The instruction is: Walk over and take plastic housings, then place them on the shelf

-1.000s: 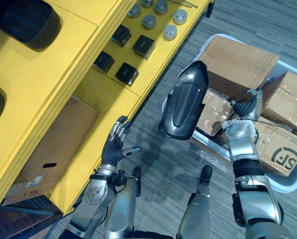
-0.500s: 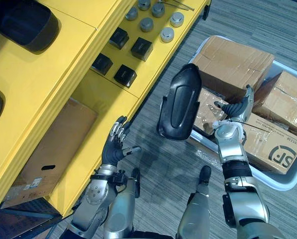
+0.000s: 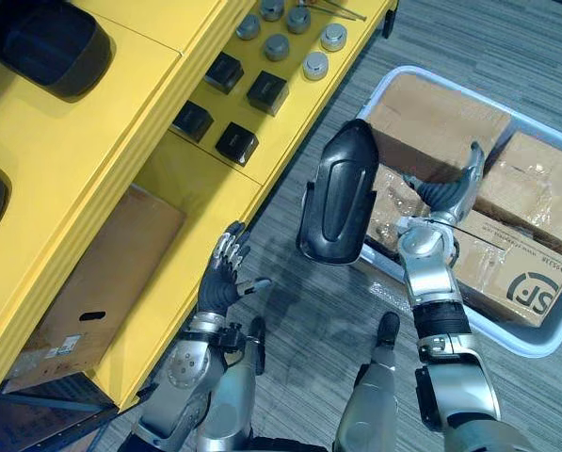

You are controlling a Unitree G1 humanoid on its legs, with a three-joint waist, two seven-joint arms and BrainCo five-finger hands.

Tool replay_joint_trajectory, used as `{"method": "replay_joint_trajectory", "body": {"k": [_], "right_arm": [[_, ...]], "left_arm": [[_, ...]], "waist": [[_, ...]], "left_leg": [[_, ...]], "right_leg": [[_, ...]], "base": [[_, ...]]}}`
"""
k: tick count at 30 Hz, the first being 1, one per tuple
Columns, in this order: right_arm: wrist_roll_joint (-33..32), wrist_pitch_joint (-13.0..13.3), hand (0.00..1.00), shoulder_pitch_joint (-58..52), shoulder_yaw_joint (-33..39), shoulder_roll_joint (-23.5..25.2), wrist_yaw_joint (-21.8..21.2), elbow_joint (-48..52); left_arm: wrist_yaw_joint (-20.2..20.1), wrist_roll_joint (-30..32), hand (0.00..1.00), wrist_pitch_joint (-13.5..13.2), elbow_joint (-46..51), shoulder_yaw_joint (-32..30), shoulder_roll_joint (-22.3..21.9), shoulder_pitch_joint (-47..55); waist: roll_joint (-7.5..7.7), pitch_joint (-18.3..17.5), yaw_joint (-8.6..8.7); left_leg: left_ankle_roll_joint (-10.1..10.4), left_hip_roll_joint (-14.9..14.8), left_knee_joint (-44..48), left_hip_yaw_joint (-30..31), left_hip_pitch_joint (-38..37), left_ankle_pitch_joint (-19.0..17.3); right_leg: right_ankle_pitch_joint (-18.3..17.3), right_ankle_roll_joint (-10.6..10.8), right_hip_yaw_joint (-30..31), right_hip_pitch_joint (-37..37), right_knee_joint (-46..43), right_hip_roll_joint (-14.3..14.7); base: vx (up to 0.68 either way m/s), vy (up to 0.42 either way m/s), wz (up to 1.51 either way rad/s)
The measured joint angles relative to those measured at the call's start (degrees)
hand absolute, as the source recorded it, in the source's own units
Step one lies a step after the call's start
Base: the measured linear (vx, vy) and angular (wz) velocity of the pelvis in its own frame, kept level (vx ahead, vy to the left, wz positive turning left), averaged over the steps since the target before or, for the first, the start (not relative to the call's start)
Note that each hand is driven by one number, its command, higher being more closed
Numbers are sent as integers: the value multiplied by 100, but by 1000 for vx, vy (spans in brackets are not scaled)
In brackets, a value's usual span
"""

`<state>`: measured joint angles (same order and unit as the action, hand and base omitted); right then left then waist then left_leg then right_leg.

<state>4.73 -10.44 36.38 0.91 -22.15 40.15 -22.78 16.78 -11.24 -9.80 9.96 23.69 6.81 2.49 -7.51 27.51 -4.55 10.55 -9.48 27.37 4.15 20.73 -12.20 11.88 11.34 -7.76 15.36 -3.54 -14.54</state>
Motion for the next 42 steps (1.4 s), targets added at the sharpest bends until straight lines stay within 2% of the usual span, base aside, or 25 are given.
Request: {"method": "replay_joint_trajectory", "body": {"k": [3, 8, 16, 22, 25, 30, 42], "right_arm": [[-3, -140, 0, -176, 64, 51, 0, 143], [-127, -348, 0, -337, 256, 144, 0, 221], [-176, -338, 0, -426, 236, 220, -68, 372], [-144, -207, 0, -458, -62, 459, -631, 476], [18, -59, 0, -459, -345, 585, -852, 470], [257, -53, 0, -457, -690, 770, -1148, 379], [530, -100, 0, -353, -975, 859, -1391, -265]], "left_arm": [[59, -1, 0, 0, 2, -4, -5, 21], [69, -2, 0, 1, 38, -49, -100, 163], [65, -1, 0, 14, 136, -58, -116, 214], [66, -1, 0, 67, 147, -119, -275, 207], [65, 0, 0, 81, 147, -124, -288, 188], [65, 1, 0, 124, 147, -143, -288, 183], [60, 3, 0, 232, 143, -156, -275, -19]], "waist": [[105, -49, 5], [108, -47, 109], [110, -46, 152], [110, -44, 135], [109, -44, 100], [104, -34, 21], [102, -32, -92]], "left_leg": [[1, 11, -61, -65, -48, 0], [1, 9, -88, -110, -86, 0], [2, 9, -89, -114, -89, 0], [2, 9, -101, -116, -89, 0], [2, 10, -107, -116, -89, 0], [1, 11, -112, -107, -85, 1], [-4, 22, -121, -59, -66, 8]], "right_leg": [[-8, -8, 27, 53, -50, -31], [-15, -12, 53, 80, -72, -37], [-16, -14, 53, 82, -72, -39], [-16, -15, 51, 88, -72, -40], [-18, -17, 48, 89, -72, -42], [-24, -25, 30, 83, -72, -45], [-43, -51, -8, 60, -88, -49]], "base": [[16, 18, -8], [27, 31, -5], [14, 32, 0], [24, 35, 0], [21, 32, 0], [9, 15, 0], [0, 0, 1]]}}
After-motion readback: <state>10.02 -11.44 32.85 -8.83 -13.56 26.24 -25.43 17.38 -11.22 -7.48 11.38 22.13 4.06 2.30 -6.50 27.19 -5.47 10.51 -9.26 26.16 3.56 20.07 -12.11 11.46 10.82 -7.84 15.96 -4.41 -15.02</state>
